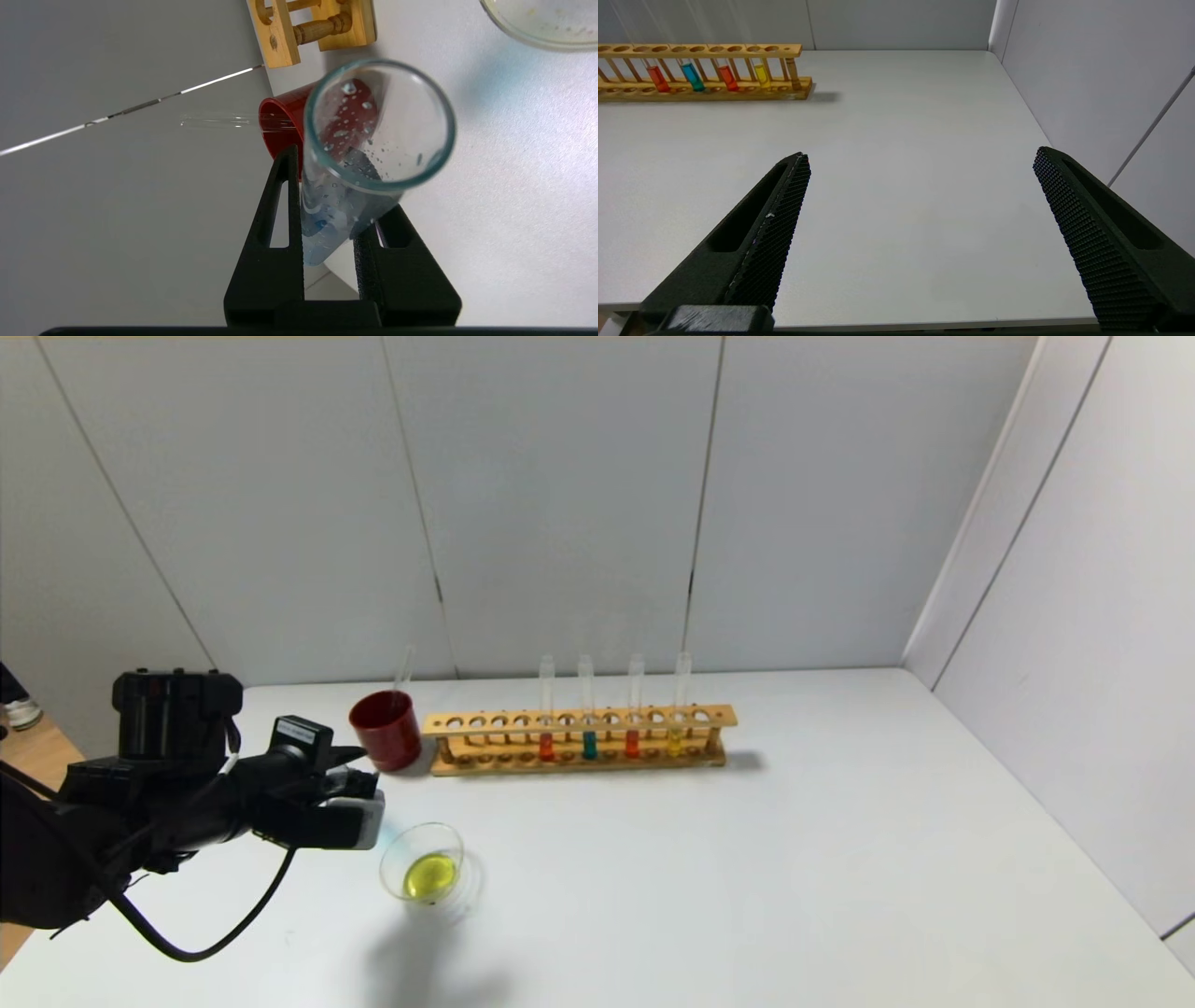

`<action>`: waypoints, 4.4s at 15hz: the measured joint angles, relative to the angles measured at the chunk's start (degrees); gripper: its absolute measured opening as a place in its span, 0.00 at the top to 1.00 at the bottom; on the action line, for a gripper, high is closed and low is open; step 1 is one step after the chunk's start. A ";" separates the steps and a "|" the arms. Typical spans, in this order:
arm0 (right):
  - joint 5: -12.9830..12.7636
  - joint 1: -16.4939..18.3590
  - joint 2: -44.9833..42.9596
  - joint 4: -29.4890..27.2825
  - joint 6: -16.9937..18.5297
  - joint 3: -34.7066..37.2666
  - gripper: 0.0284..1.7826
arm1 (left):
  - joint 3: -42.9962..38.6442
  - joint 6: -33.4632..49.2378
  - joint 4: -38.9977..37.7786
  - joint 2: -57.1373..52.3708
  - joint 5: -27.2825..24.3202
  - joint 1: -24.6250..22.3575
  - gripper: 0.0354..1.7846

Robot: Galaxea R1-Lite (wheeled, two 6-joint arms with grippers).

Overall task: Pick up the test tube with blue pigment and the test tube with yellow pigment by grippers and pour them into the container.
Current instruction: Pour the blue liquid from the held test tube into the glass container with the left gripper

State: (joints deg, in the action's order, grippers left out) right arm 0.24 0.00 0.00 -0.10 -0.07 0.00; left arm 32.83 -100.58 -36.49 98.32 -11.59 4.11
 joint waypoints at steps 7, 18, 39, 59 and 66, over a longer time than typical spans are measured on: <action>0.00 0.00 0.00 0.00 0.00 0.00 0.02 | 3.61 -6.00 -0.45 3.04 3.19 0.00 0.82; 0.00 0.00 0.00 0.00 0.00 0.00 0.02 | 4.51 -8.97 -0.48 8.83 6.19 3.39 0.82; 0.00 0.00 0.00 0.00 0.00 0.00 0.02 | 4.40 -18.48 -5.79 9.76 9.59 4.35 0.82; -0.02 0.00 0.00 0.00 0.00 0.00 0.02 | 5.53 -24.00 -8.30 9.86 11.08 5.51 0.82; 0.00 0.00 0.00 0.00 0.00 0.00 0.02 | 4.71 -30.92 -12.13 7.47 11.15 7.16 0.82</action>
State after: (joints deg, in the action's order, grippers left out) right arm 0.24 0.00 0.00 -0.10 -0.07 0.00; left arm 37.53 -131.50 -48.62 105.79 -0.44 11.26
